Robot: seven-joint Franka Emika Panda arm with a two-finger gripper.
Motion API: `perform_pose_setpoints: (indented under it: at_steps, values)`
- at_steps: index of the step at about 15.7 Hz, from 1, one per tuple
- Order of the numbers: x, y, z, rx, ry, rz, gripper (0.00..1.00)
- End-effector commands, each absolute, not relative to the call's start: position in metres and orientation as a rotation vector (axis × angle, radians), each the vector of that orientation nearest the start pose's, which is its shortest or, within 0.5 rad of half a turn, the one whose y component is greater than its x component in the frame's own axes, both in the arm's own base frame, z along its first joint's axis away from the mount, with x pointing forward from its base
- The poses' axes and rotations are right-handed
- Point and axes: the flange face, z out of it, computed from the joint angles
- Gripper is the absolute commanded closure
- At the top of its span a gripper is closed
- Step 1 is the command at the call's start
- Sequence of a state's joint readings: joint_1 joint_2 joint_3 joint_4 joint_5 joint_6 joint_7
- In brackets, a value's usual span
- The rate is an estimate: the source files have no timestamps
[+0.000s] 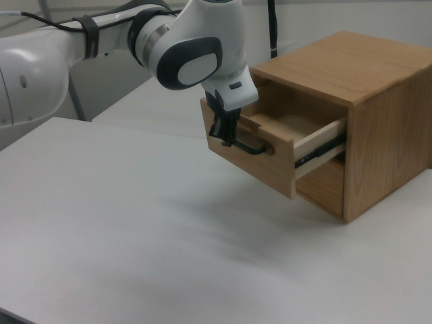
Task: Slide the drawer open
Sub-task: 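Pull the handle straight out, sliding the upper drawer open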
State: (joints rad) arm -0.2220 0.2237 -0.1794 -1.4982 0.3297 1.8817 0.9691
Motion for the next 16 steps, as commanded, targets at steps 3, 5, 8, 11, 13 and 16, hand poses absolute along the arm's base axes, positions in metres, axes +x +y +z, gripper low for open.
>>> perform_pose_setpoints:
  at_steps: [3,5,8,11,13,16]
  values:
    - [0.599,-0.174,0.554,-2.375,1.548,0.013,1.00]
    - [0.596,-0.172,0.552,-2.402,1.513,0.046,1.00]
    - [0.591,-0.169,0.551,-2.431,1.473,0.095,1.00]
    - [0.588,-0.168,0.550,-2.453,1.439,0.132,1.00]
    - [0.584,-0.167,0.548,-2.474,1.404,0.163,1.00]
    - [0.581,-0.166,0.548,-2.492,1.370,0.197,1.00]
